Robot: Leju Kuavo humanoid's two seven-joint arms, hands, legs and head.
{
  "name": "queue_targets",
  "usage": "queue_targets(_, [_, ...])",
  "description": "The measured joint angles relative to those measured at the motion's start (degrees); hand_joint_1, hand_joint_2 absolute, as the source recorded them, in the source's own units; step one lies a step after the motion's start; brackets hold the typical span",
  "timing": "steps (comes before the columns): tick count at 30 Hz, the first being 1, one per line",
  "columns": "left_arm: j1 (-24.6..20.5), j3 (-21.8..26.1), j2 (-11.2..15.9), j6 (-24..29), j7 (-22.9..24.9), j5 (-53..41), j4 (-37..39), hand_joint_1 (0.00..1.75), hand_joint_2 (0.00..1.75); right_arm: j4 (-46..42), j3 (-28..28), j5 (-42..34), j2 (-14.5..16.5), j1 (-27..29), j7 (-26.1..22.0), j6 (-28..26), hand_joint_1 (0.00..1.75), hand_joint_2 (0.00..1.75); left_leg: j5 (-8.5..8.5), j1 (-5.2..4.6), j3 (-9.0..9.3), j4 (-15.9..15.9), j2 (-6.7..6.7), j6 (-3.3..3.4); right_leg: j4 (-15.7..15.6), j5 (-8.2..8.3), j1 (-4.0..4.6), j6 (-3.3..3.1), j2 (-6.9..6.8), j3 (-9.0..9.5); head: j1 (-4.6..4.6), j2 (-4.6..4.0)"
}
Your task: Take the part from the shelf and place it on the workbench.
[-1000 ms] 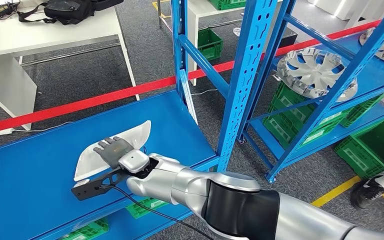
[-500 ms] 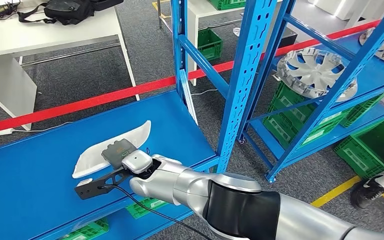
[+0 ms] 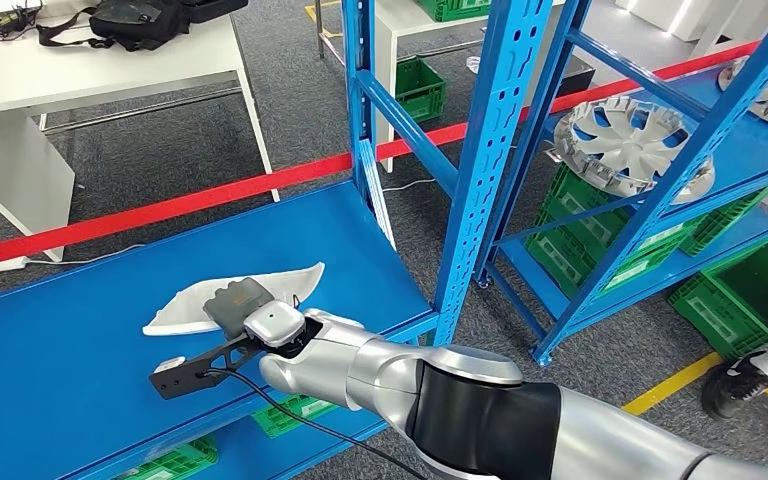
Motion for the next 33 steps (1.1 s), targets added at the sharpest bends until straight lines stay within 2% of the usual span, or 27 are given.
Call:
queue_targets(13, [-0.1, 0.0, 0.0, 0.0, -0.7, 0.4, 0.0, 0.0, 1.75, 0.0, -0.4, -0.3, -0.1, 0.0, -0.1, -1.7, 1.75, 1.75, 0.0, 0.0, 0.0, 0.0, 0.0, 0.0, 0.0, 0.0, 0.0, 0.0, 0.0, 0.04, 0.01, 0.0])
queue_targets(16, [-0.2, 0.0, 0.0, 0.0, -0.1, 0.5, 0.0, 0.0, 1.75, -0.1, -1.6, -1.5, -0.1, -0.5, -1.0, -4.2, 1.75, 1.75, 0.01, 0.0, 0.0, 0.0, 0.0, 0.0, 0.0, 0.01, 0.0, -0.01, 0.0, 0.07, 0.01, 0.0])
queue_targets(21, [-0.2, 0.1, 0.0, 0.0, -0.1, 0.6, 0.0, 0.0, 1.75, -2.6, -4.4, -2.7, 0.0, -2.9, -4.3, -12.2, 1.75, 1.75, 0.02, -0.01, -0.02, 0.0, 0.0, -0.02, 0.1, 0.04, 0.0, -0.02, 0.01, 0.06, 0.01, 0.0])
queue_targets(25, [-0.2, 0.4, 0.1, 0.0, -0.4, 0.8, 0.0, 0.0, 1.75, -8.8, -6.3, -2.5, 0.2, -4.6, -7.6, -15.7, 1.75, 1.75, 0.03, 0.0, -0.02, 0.0, 0.0, -0.04, 0.1, 0.03, 0.01, -0.03, 0.01, 0.02, 0.0, 0.0])
queue_targets(33, [-0.1, 1.3, 0.1, 0.0, -0.7, 1.4, 0.0, 0.0, 1.75, -31.0, -8.0, -2.0, -0.3, -4.8, -9.6, -13.3, 1.75, 1.75, 0.0, 0.01, -0.03, 0.0, 0.03, -0.07, 0.1, -0.06, 0.02, -0.08, 0.02, -0.05, 0.01, 0.0])
